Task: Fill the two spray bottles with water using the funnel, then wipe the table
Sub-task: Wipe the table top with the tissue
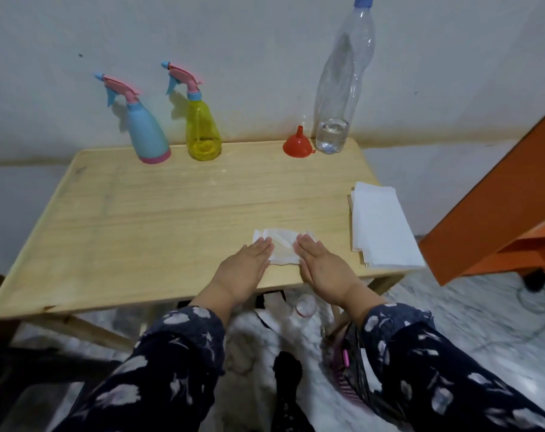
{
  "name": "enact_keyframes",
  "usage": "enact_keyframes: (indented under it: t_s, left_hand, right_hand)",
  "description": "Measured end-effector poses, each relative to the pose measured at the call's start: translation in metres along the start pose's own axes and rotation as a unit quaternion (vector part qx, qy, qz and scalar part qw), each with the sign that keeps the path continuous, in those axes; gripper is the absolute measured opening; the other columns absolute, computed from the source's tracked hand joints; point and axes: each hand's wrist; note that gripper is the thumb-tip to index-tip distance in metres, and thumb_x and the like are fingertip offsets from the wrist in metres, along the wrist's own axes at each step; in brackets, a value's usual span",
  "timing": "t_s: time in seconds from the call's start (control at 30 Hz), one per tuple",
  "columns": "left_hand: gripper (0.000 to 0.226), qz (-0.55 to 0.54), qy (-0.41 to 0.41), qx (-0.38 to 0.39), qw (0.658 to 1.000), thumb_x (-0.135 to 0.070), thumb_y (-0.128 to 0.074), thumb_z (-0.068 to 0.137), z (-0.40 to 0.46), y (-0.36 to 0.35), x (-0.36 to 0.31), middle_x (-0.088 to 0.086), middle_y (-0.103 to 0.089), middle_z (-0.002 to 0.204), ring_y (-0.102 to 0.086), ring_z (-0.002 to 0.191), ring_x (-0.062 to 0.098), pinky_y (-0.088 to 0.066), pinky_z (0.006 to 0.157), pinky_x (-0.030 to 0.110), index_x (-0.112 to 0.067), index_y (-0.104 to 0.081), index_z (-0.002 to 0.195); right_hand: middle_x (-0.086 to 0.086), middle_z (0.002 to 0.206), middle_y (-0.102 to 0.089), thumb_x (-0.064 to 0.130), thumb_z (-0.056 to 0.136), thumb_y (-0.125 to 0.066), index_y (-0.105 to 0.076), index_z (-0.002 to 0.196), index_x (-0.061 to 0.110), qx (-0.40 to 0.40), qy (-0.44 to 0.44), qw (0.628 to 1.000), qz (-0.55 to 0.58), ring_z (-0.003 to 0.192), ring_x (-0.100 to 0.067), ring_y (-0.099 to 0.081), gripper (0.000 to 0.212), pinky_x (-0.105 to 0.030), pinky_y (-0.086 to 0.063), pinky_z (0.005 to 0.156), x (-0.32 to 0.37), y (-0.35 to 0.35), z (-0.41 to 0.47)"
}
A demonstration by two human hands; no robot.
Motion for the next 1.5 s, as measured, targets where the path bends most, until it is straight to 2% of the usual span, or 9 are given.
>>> enact_keyframes:
  t_s: [0.23,0.37,0.5,0.7,0.8,1.07,1.23,1.33,1.5]
  left_hand:
    - [0.047,-0.017,-0.004,0.007,1.000,-0.022,-0.025,0.107,-0.043,-0.013,-0.024,0.000,-0.012,0.162,-0.010,0.149,0.011,-0.005,0.118,0.022,-0.014,-0.022,0.153]
    - [0.044,-0.055,0.001,0.003,0.999,-0.026,-0.027,0.106,-0.060,-0.005,-0.045,0.002,-0.033,0.156,-0.029,0.144,0.016,-0.022,0.116,0.027,-0.015,-0.038,0.148]
    - [0.038,-0.059,0.005,0.008,0.998,-0.035,-0.026,0.105,-0.049,0.025,-0.068,0.003,-0.064,0.119,-0.058,0.107,0.024,-0.046,0.087,0.036,-0.022,-0.058,0.122]
    - [0.026,-0.070,-0.022,-0.030,0.997,-0.032,-0.035,0.103,-0.014,0.031,-0.142,0.006,-0.062,0.091,-0.056,0.079,0.029,-0.037,0.062,0.034,-0.020,-0.043,0.124]
    - [0.016,-0.101,-0.042,-0.025,0.994,-0.027,-0.040,0.102,0.001,0.015,-0.185,0.002,-0.052,0.079,-0.048,0.071,0.027,-0.031,0.058,0.033,-0.019,-0.041,0.115]
    - [0.029,-0.165,-0.061,0.028,0.984,-0.010,-0.048,0.095,0.046,-0.080,-0.290,0.004,-0.058,0.123,-0.056,0.112,0.024,-0.043,0.092,0.033,-0.016,-0.061,0.121]
    - [0.044,-0.179,-0.020,0.089,0.980,-0.015,-0.050,0.097,0.052,-0.139,-0.337,0.002,-0.045,0.144,-0.045,0.131,0.023,-0.040,0.103,0.034,-0.018,-0.047,0.141]
    - [0.054,-0.187,-0.005,0.157,0.970,-0.016,-0.049,0.098,0.061,-0.165,-0.349,0.003,-0.031,0.156,-0.032,0.142,0.021,-0.031,0.112,0.034,-0.019,-0.032,0.150]
    - [0.067,-0.186,0.009,0.227,0.956,-0.016,-0.053,0.097,0.069,-0.183,-0.348,0.004,-0.015,0.162,-0.020,0.147,0.020,-0.027,0.113,0.032,-0.020,-0.018,0.154]
  right_hand:
    - [-0.011,0.157,-0.021,0.051,0.086,0.011,-0.028,0.148,0.005,0.016,-0.019,1.000,0.004,0.148,-0.021,-0.014,0.086,-0.026,-0.003,0.118,0.022,-0.004,-0.053]
    - [-0.008,0.154,-0.031,0.036,0.101,-0.013,-0.034,0.146,0.008,0.012,-0.018,1.000,0.023,0.145,-0.018,-0.023,0.057,-0.030,-0.022,0.118,0.027,0.007,-0.078]
    - [-0.008,0.140,-0.052,0.030,0.103,-0.028,-0.043,0.141,0.016,-0.033,-0.024,0.998,0.041,0.132,-0.023,-0.044,0.043,-0.034,-0.039,0.104,0.013,0.030,-0.098]
    - [-0.002,0.092,-0.069,0.012,0.092,-0.053,-0.058,0.109,0.015,-0.159,-0.086,0.976,0.124,0.085,-0.024,-0.063,0.017,-0.032,-0.046,0.068,-0.039,0.066,-0.135]
    - [-0.003,0.087,-0.070,0.005,0.087,-0.059,-0.066,0.088,0.012,-0.156,-0.112,0.971,0.140,0.082,-0.022,-0.064,0.010,-0.026,-0.042,0.066,-0.080,0.075,-0.165]
    - [-0.008,0.098,-0.071,0.014,0.090,-0.062,-0.074,0.096,0.006,-0.074,-0.144,0.981,0.105,0.090,-0.027,-0.066,0.016,-0.030,-0.049,0.079,-0.188,0.043,-0.260]
    - [-0.010,0.129,-0.059,0.003,0.090,-0.050,-0.062,0.123,0.006,-0.006,-0.179,0.980,0.090,0.115,-0.030,-0.057,0.035,-0.033,-0.045,0.095,-0.225,-0.001,-0.303]
    - [-0.005,0.148,-0.042,0.007,0.094,-0.049,-0.047,0.139,0.011,0.050,-0.208,0.970,0.115,0.137,-0.023,-0.039,0.045,-0.026,-0.029,0.110,-0.235,-0.025,-0.313]
    - [-0.001,0.157,-0.025,0.001,0.094,-0.043,-0.037,0.146,0.020,0.124,-0.249,0.939,0.200,0.146,-0.016,-0.018,0.055,-0.034,-0.024,0.117,-0.247,-0.045,-0.315]
Point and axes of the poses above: each hand's wrist, its own z-axis towards the middle knuckle, its own y-axis out of the back of the hand, x = y × z
